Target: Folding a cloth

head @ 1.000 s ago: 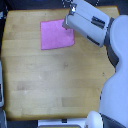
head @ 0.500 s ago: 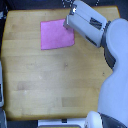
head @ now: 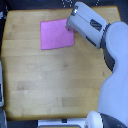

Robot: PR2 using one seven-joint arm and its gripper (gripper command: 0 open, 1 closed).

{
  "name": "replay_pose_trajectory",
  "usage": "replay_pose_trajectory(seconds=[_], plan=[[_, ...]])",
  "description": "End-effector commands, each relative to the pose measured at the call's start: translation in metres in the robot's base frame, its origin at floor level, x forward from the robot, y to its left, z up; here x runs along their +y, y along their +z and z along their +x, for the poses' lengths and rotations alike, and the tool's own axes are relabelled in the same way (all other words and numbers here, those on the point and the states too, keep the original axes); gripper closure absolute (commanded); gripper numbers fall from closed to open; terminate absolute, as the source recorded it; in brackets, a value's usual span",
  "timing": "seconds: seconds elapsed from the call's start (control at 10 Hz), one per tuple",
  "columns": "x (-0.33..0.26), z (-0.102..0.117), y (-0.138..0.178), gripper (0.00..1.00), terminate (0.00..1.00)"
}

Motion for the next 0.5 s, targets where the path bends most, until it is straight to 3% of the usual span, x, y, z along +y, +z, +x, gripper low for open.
replay_pose_trajectory(seconds=[0.0,0.4], plan=[[0.0052,-0.0111,-0.0050,1.00,0.00],[0.0078,-0.0087,0.0002,1.00,0.00]])
